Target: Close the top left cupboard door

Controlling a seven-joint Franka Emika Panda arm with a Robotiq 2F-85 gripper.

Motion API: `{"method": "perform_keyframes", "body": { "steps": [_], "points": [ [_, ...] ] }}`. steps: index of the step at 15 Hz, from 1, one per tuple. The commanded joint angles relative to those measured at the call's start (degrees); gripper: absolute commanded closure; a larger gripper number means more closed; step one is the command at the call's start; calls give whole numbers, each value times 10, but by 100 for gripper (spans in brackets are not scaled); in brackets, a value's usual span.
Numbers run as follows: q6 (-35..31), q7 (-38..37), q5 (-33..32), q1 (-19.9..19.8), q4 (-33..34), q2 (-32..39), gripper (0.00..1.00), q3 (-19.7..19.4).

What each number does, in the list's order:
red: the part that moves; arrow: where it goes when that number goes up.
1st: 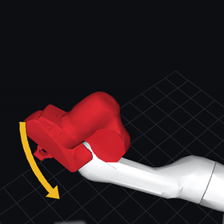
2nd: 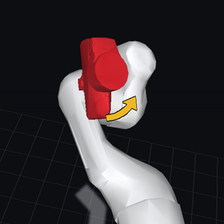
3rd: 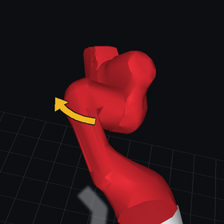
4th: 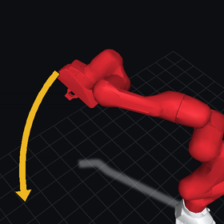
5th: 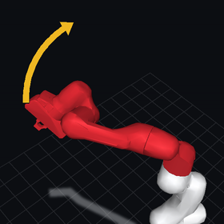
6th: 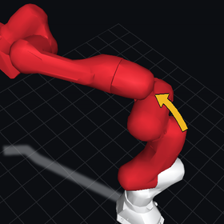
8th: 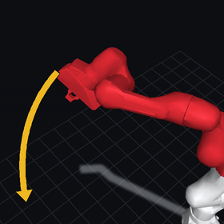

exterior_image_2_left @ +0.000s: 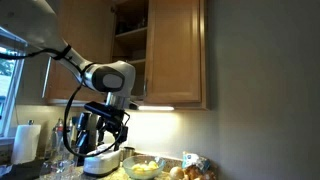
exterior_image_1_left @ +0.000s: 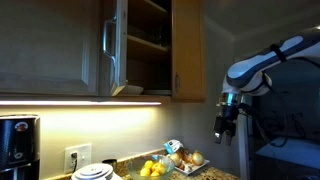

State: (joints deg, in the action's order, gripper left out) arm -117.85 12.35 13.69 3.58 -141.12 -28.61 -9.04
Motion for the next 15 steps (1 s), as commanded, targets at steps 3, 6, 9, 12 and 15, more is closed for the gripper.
{"method": "perform_keyframes", "body": {
  "steps": [3, 6, 9, 12, 15],
  "points": [
    [3, 4, 5, -10, 1, 1, 0, 9],
    [3, 4, 5, -10, 2, 1, 0, 9],
    [3, 4, 5, -10, 2, 1, 0, 9],
    [-10, 0, -4, -4, 3, -11, 0, 30],
    [-42, -2, -20, 7, 3, -29, 0, 69]
  ]
}}
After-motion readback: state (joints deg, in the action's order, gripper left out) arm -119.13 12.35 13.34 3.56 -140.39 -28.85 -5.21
